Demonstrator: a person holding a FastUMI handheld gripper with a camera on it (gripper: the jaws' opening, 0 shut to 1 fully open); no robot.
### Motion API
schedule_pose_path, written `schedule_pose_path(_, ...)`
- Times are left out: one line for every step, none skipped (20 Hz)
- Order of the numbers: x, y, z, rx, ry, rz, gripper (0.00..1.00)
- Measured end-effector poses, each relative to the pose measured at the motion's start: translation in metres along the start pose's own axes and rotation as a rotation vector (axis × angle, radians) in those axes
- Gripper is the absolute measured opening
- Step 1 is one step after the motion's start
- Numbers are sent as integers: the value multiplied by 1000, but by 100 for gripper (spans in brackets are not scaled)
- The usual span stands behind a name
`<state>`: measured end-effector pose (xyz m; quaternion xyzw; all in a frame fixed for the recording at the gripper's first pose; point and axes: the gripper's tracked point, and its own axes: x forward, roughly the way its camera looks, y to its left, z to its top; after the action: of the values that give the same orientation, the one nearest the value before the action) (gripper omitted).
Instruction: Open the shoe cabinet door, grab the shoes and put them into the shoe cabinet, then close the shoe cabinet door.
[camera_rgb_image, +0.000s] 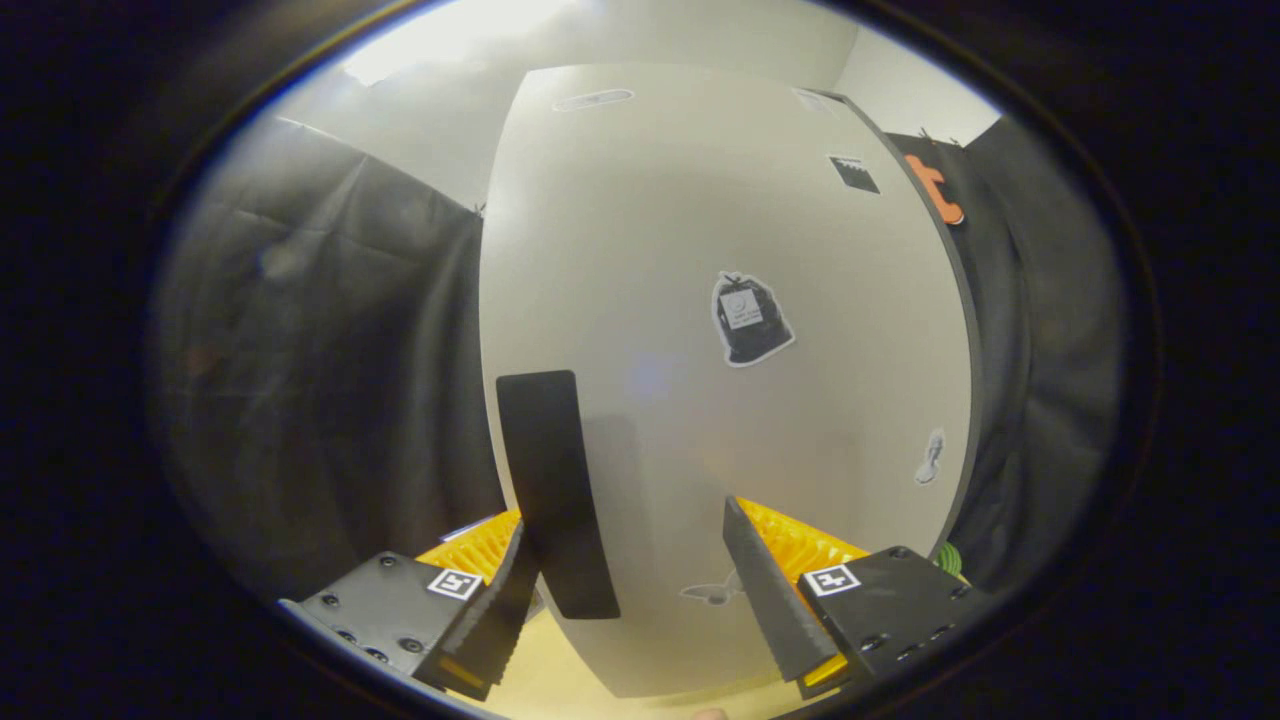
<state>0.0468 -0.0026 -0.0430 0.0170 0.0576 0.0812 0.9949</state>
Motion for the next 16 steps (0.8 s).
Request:
schedule_pose_path(0,-1,0,1,-2,-6,100)
schedule_pose_path(1,-2,0,3,-3,-12,100)
schedule_pose_path(1,-3,1,5,-5,-18,100)
schedule_pose_path(1,-3,1,7,-7,-24,100)
schedule_pose_path(1,-3,1,9,-11,-29,100)
schedule_pose_path(1,-4,2,11,-14,-34,100)
schedule_pose_path(2,-4,2,12,-17,-40,100)
schedule_pose_path(2,-5,2,12,-21,-46,100)
schedule_pose_path(2,-5,2,11,-24,-51,100)
schedule_pose_path(2,-6,2,9,-26,-57,100)
schedule_pose_path(2,-6,2,7,-27,-62,100)
schedule_pose_path(2,-7,1,3,-29,-69,100)
schedule_pose_path(2,-7,2,-3,-32,-79,100)
schedule_pose_path(2,-8,2,-5,-35,-87,100)
schedule_pose_path(2,-8,1,-5,-38,-95,100)
schedule_pose_path(4,-8,1,-5,-40,-102,100)
